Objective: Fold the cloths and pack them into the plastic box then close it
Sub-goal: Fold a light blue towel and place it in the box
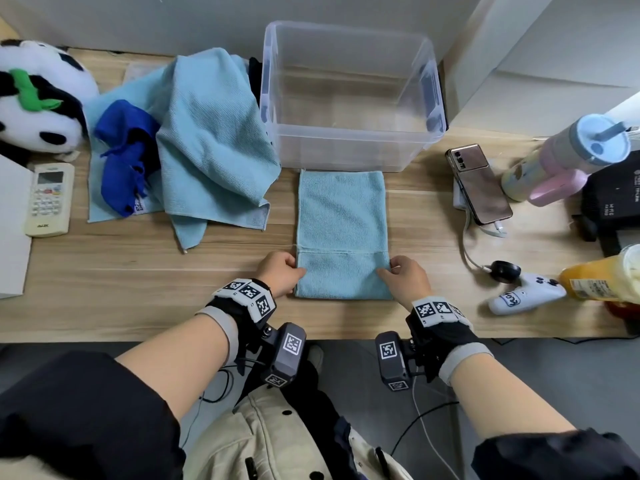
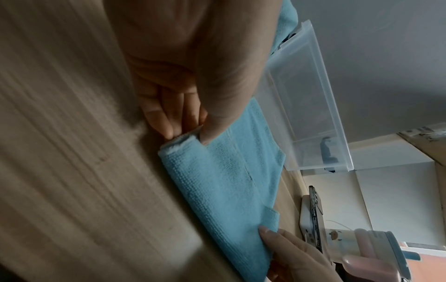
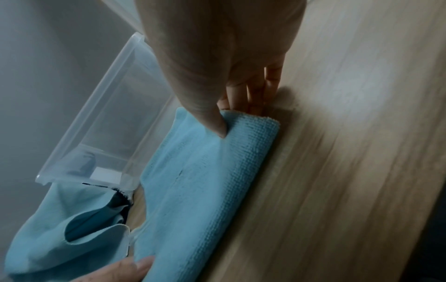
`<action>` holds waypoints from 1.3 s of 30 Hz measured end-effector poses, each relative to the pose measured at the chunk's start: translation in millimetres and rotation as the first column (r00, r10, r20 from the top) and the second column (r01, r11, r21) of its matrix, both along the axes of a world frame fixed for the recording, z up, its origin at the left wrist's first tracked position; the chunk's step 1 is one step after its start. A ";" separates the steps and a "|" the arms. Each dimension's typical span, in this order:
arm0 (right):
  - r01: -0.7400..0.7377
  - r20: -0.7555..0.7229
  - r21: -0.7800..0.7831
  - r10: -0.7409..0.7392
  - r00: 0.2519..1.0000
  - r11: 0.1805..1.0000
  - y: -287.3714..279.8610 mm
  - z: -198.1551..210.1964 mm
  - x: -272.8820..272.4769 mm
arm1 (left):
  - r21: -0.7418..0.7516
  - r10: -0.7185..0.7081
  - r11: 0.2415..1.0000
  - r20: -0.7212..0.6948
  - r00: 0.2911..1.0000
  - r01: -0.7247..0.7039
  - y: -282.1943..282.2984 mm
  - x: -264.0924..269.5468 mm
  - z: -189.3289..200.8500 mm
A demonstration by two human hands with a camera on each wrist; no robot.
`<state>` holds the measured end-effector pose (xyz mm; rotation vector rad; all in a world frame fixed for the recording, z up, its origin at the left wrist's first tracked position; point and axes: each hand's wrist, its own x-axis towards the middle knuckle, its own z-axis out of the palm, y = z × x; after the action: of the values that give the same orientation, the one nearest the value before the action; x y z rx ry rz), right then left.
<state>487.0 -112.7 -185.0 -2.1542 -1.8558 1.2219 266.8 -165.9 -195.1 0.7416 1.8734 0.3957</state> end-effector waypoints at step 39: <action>-0.202 -0.183 -0.013 0.197 0.963 0.979 25.5 12.2 -4.7 | 0.153 -0.074 0.987 0.144 0.987 0.051 23.7 -27.6 5.9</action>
<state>482.3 -87.2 -172.8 -1.8331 -2.0248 1.4398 239.2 -142.1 -189.2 0.8453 1.6890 0.5408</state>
